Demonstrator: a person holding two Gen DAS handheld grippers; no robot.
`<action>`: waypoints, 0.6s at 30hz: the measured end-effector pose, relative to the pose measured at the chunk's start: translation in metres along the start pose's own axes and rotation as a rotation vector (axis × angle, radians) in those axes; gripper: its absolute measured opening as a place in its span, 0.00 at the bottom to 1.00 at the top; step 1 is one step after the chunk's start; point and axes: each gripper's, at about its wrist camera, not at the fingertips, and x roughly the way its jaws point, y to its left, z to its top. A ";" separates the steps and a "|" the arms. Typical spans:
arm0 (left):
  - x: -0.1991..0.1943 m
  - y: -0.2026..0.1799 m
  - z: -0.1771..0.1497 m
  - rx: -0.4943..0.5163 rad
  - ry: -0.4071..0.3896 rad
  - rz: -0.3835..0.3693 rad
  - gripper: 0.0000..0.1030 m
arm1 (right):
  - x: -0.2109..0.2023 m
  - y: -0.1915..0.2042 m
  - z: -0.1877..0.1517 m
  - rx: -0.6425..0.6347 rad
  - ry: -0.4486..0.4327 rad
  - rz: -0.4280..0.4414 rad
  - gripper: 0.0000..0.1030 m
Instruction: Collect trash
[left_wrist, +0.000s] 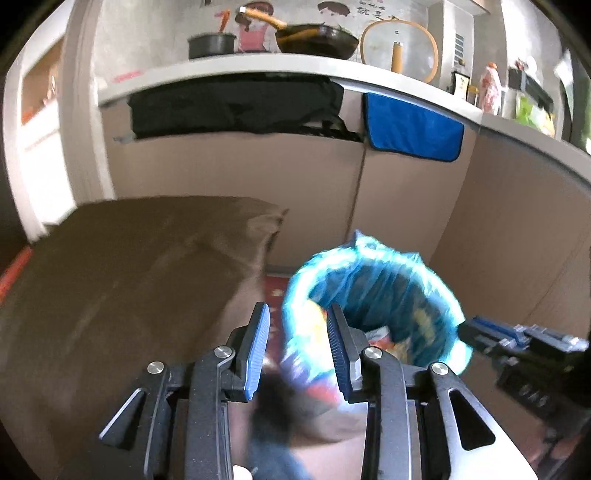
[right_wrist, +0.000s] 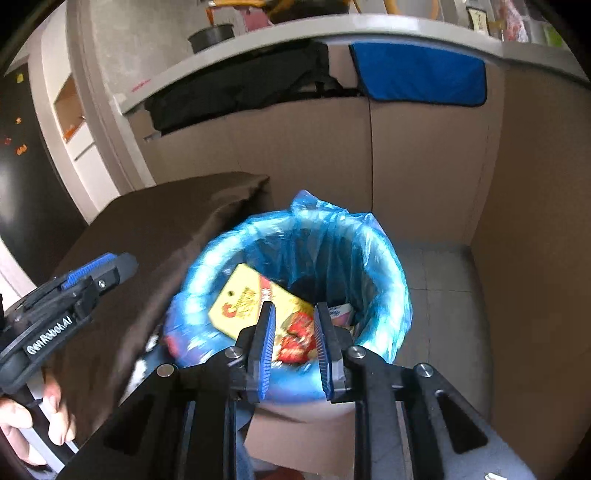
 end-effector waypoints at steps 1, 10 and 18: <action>-0.013 0.002 -0.005 0.016 -0.010 0.013 0.33 | -0.009 0.005 -0.004 -0.004 -0.010 0.006 0.20; -0.120 0.019 -0.045 0.082 -0.124 0.080 0.33 | -0.086 0.062 -0.053 -0.081 -0.100 0.057 0.25; -0.170 0.029 -0.085 0.113 -0.139 0.112 0.33 | -0.112 0.091 -0.109 -0.084 -0.122 0.061 0.25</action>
